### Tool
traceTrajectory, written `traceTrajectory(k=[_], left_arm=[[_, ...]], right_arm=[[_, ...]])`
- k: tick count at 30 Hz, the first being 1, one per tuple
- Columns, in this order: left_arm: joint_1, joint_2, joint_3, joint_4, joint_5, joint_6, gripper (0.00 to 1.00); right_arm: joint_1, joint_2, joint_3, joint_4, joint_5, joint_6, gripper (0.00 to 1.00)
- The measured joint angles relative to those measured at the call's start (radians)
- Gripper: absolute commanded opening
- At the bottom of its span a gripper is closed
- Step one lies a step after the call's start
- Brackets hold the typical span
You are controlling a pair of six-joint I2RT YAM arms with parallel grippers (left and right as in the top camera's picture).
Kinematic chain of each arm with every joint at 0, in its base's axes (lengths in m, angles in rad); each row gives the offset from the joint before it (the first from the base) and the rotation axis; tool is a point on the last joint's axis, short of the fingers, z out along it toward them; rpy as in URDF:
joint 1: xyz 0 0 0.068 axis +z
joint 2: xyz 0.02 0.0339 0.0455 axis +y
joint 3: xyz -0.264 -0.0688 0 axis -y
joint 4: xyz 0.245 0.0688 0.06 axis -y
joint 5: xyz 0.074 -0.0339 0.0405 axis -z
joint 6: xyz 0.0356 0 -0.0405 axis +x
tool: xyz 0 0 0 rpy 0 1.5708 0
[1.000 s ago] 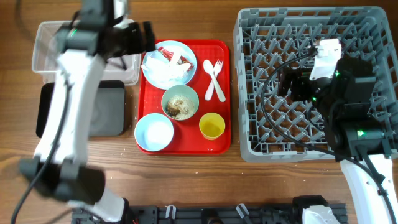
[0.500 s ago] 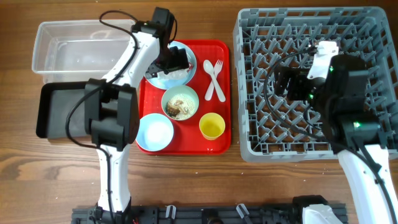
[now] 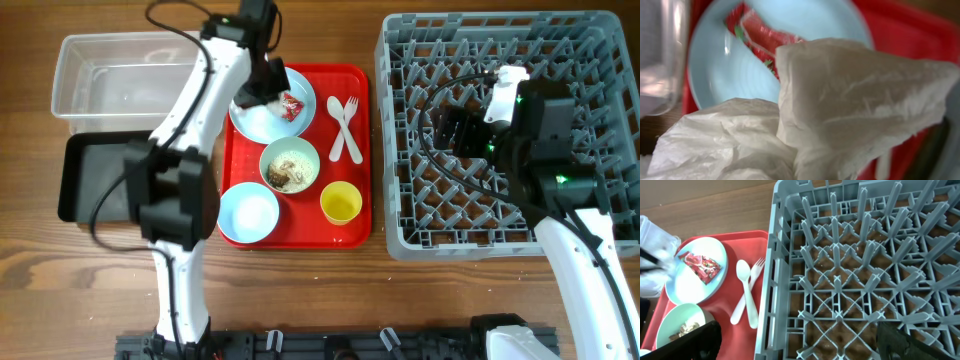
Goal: Sort waste into correct bins and load items into the dishwasher rack
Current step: 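Carry the tissue with the left gripper and drop it into the clear bin, then grasp the red wrapper with the left gripper and drop it in the clear bin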
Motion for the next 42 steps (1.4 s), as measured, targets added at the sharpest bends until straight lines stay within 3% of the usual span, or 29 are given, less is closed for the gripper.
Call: traceTrajectory(k=[4,6,7,8,9,11,17,19,21,24,29,35,37,42], left_arm=[[0.077,-0.227,0.029,-0.002,-0.058,0.024,0.04],[0.177,-0.231,0.031,0.01,-0.14,0.025,0.13],[0.215,-0.222,0.024,0.027,-0.163,0.027,0.23],[0.256,-0.208,0.011,0.075,-0.177,0.042,0.6],[0.288,-0.184,0.0,0.113,-0.189,0.061,0.79],[0.327,-0.122,-0.015,0.156,-0.2,0.08,0.98],[0.325,-0.066,-0.035,0.165,-0.183,0.174,0.96],[0.307,-0.083,-0.035,0.164,-0.11,0.182,0.86],[0.261,-0.113,-0.035,0.156,-0.009,0.175,0.86],[0.098,-0.123,-0.035,0.14,0.049,0.052,0.89],[-0.097,0.013,-0.034,0.196,-0.055,-0.225,0.86],[-0.093,0.157,-0.035,0.275,-0.118,-0.446,0.73],[-0.087,0.157,-0.035,0.28,-0.143,-0.474,0.67],[-0.085,0.186,-0.035,0.291,-0.17,-0.5,0.64]], right_arm=[[0.0,0.0,0.0,-0.001,0.0,0.0,1.0],[0.0,0.0,0.0,-0.001,0.0,0.003,1.0],[0.0,0.0,0.0,-0.001,0.0,0.008,1.0],[0.0,0.0,0.0,-0.001,-0.001,0.012,1.0],[0.0,0.0,0.0,-0.002,-0.001,0.016,1.0],[0.0,0.0,0.0,0.0,-0.001,0.019,1.0],[0.0,0.0,0.0,-0.005,-0.001,0.019,1.0],[0.0,0.0,0.0,-0.006,-0.001,0.019,1.0],[0.0,0.0,0.0,-0.005,-0.001,0.019,1.0],[0.0,0.0,0.0,-0.006,-0.002,0.019,1.0],[0.0,0.0,0.0,-0.027,-0.008,0.019,1.0],[0.0,0.0,0.0,-0.053,-0.008,0.019,1.0],[0.0,0.0,0.0,-0.053,-0.008,0.019,1.0],[0.0,0.0,0.0,-0.055,-0.008,0.019,1.0]])
